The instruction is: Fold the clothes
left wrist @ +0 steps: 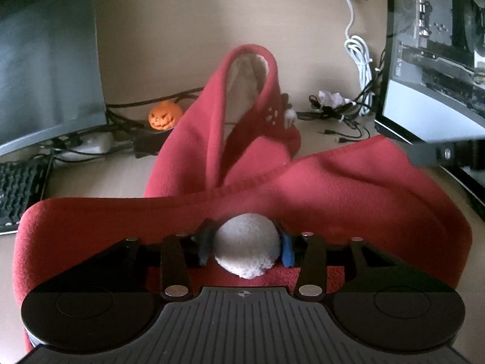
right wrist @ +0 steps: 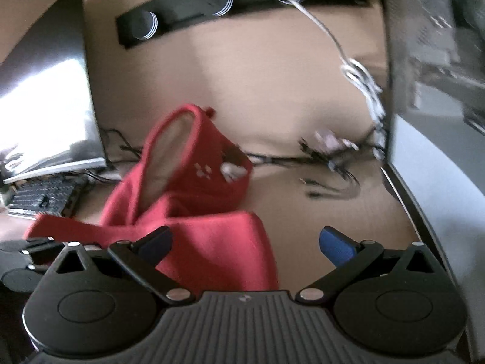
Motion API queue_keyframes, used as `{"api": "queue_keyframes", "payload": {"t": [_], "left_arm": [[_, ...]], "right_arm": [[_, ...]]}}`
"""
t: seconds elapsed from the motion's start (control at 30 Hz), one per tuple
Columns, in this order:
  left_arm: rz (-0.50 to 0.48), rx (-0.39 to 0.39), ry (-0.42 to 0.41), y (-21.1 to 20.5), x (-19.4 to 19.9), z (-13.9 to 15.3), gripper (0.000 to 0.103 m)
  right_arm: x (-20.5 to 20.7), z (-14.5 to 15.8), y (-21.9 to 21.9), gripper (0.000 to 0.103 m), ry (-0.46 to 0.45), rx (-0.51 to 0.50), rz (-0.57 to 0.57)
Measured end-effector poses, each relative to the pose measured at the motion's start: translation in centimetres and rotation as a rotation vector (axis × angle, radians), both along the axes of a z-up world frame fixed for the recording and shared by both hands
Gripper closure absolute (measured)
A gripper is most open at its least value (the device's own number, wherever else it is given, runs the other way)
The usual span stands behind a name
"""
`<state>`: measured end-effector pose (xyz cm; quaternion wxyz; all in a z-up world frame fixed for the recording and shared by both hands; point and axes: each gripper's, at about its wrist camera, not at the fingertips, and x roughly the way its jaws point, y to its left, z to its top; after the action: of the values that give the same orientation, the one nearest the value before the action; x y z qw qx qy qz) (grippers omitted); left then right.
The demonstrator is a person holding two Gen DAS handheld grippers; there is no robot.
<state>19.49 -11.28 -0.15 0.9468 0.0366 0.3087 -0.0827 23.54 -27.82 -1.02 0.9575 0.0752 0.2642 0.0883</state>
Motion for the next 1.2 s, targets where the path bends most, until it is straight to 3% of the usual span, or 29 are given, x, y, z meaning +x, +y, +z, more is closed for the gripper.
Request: {"api": "queue_keyframes", "payload": {"t": [0.07,0.1,0.13,0.23,0.37,0.47,0.67,0.9,1.2], "left_arm": [[0.003,-0.045,0.020,0.5,0.1,0.7,0.025],[0.009,-0.079,0.026,1.0,0.1,1.2,0.006],[0.020,-0.100,0.024,1.4,0.0,1.6,0.006],[0.085,-0.122,-0.012,2.9,-0.8,2.8,0.006],[0.190,-0.115,-0.065,5.6,-0.8,3.1,0.006],[0.235,-0.097,-0.024,7.0,1.3,1.6,0.006],[0.284,-0.151,0.076,8.7,4.2,-1.4,0.005],[0.289,-0.143,0.041,8.8,4.6,-1.7,0.005],[0.137,-0.181,0.103,9.5,4.8,-1.7,0.005]], "right_arm": [[0.6,0.6,0.5,0.000,-0.024,0.001,0.025],[0.9,0.5,0.6,0.004,-0.029,0.012,0.036],[1.3,0.4,0.7,0.013,-0.034,0.023,0.047],[2.4,-0.4,1.2,0.020,-0.014,0.062,0.093],[4.1,-2.5,2.1,0.020,0.048,0.078,0.172],[6.0,-4.6,2.8,0.017,0.101,0.056,0.202],[7.8,-5.9,2.4,0.009,0.088,0.122,0.263],[8.4,-6.4,2.0,0.006,0.101,0.177,0.265],[4.7,-6.1,3.9,0.000,0.200,0.068,0.147]]}}
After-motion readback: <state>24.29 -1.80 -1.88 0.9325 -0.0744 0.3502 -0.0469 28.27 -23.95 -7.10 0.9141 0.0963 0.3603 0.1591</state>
